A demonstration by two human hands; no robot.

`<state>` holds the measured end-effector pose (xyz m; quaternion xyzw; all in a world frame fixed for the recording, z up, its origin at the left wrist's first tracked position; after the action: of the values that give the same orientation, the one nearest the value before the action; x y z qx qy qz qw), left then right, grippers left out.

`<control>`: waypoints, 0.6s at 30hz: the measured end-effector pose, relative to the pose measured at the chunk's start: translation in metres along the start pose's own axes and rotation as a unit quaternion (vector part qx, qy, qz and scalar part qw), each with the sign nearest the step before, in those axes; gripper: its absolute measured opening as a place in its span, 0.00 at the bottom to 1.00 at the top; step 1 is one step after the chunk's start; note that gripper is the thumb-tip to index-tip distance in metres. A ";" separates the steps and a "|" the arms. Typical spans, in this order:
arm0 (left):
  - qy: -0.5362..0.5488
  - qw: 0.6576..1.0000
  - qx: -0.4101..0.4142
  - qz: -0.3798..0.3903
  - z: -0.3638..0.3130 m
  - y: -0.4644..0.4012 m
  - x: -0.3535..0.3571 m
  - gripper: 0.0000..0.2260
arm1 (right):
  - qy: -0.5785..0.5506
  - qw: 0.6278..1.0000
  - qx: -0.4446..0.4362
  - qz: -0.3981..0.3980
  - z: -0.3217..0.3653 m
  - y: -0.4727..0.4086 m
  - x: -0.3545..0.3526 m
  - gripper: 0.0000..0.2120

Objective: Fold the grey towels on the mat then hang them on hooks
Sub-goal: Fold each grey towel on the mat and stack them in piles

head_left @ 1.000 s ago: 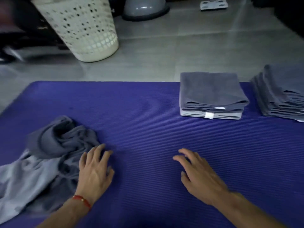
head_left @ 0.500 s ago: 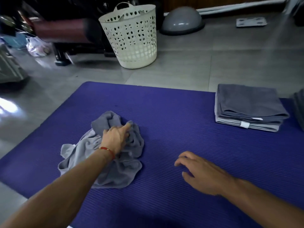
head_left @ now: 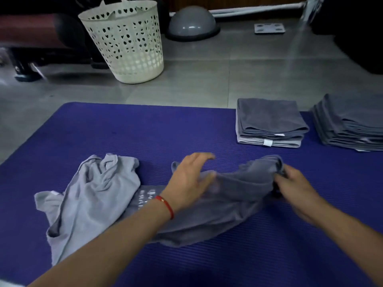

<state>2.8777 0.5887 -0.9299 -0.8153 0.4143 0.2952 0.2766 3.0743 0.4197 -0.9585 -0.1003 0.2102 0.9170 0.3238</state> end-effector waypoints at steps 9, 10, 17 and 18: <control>-0.375 0.849 -0.315 0.196 0.158 0.109 0.002 0.29 | 0.559 0.825 0.044 0.073 -0.084 0.005 -0.047 0.47; -0.373 0.858 -0.294 0.195 0.159 0.110 0.003 0.30 | 0.603 0.795 -0.009 0.073 -0.078 0.005 -0.030 0.46; -0.041 0.954 -0.298 0.005 0.119 0.084 0.009 0.11 | 0.633 0.755 -0.128 0.116 -0.067 -0.012 0.050 0.33; -0.035 0.963 -0.268 0.005 0.111 0.079 0.010 0.09 | 0.600 0.782 -0.135 0.104 -0.062 -0.015 0.046 0.27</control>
<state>2.7883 0.6206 -1.0281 -0.8468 0.3141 0.4250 0.0605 3.0517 0.4277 -1.0338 -0.6504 0.2450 0.7188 0.0180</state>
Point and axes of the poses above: each hand's wrist, its own y-axis away from the middle knuckle, its own x-axis out of the palm, z = x × y, the point moved 6 cm from there along -y, towards the middle knuckle, and after that the axes turned 3 degrees about y, right-handed, at the moved point
